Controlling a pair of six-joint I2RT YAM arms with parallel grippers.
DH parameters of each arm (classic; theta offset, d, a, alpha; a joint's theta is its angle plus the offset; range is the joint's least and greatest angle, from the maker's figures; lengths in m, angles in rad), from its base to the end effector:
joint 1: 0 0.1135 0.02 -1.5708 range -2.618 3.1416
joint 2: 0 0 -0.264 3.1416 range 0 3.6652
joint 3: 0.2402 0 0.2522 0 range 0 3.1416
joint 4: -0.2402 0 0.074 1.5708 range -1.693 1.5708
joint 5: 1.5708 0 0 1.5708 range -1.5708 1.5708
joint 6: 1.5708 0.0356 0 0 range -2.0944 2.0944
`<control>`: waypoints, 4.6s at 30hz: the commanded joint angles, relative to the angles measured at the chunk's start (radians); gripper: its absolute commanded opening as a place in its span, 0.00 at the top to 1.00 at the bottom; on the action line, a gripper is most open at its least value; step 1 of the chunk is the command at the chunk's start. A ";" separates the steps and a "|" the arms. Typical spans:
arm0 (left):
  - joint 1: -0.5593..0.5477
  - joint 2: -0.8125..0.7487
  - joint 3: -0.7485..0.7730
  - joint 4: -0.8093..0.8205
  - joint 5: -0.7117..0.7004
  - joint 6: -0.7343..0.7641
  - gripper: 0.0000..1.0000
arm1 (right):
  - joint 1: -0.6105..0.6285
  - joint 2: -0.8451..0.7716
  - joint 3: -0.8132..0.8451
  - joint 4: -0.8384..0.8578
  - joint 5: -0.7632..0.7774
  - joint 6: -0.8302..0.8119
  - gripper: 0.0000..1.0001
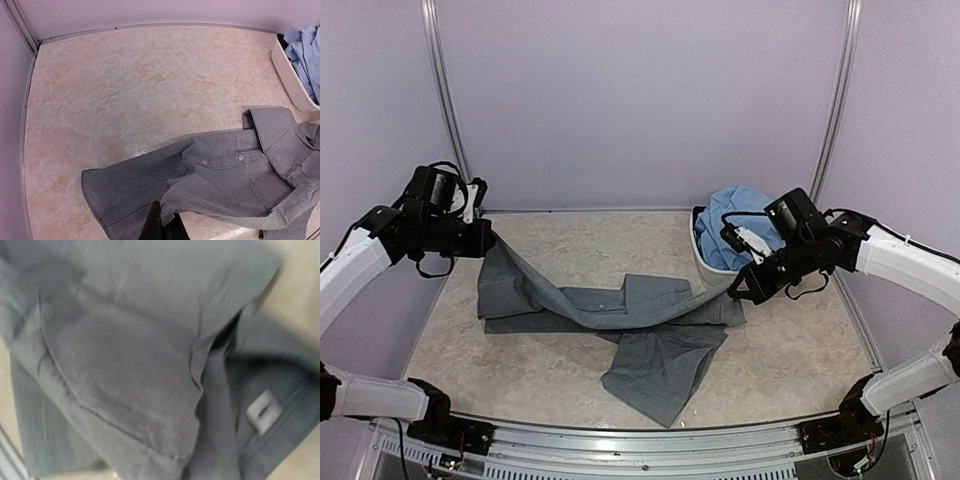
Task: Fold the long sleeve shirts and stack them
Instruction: Flatten out the crumpled shirt at the center of the board, then pick up the flattened shirt from the center of the board.
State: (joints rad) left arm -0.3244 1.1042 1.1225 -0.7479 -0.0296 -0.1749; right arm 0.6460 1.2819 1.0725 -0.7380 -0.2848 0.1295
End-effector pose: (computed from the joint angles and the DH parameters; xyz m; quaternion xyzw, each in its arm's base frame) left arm 0.2153 -0.0713 0.3407 0.0621 0.9106 -0.0878 0.3989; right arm 0.2016 0.1645 0.2865 -0.2827 0.8998 0.2398 0.2300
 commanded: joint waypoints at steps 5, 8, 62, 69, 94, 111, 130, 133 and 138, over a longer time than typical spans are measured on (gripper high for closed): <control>0.162 0.034 0.132 0.171 0.087 -0.022 1.00 | -0.054 0.109 0.377 0.034 0.195 -0.051 1.00; 0.194 0.114 0.175 0.205 0.066 -0.031 0.99 | -0.121 0.215 0.482 0.065 0.192 -0.071 1.00; -0.077 0.177 -0.048 0.292 -0.009 -0.001 0.03 | 0.139 0.475 0.086 -0.023 0.255 -0.086 0.18; -0.101 0.209 -0.056 0.323 -0.014 0.004 0.03 | 0.127 0.568 0.128 -0.011 0.272 -0.119 0.26; -0.192 0.303 -0.081 0.301 -0.037 0.087 0.04 | 0.106 0.454 0.081 0.069 0.188 -0.148 1.00; -0.230 0.289 -0.083 0.323 -0.045 0.011 0.05 | 0.645 0.332 -0.076 0.220 0.227 0.073 0.12; -0.198 0.262 -0.110 0.332 -0.027 0.026 0.04 | 0.676 0.557 0.006 0.127 0.399 0.039 0.83; -0.186 0.258 -0.111 0.331 -0.025 0.033 0.05 | 0.676 0.517 0.016 0.093 0.407 0.049 1.00; -0.180 0.238 -0.121 0.334 -0.028 0.072 0.04 | 0.700 0.350 0.071 0.047 0.203 0.017 1.00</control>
State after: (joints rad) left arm -0.5110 1.3804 1.0210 -0.4332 -0.0601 -0.1459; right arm 1.3140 1.7733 1.0878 -0.6155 0.0666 0.1658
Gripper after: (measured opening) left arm 0.955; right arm 0.005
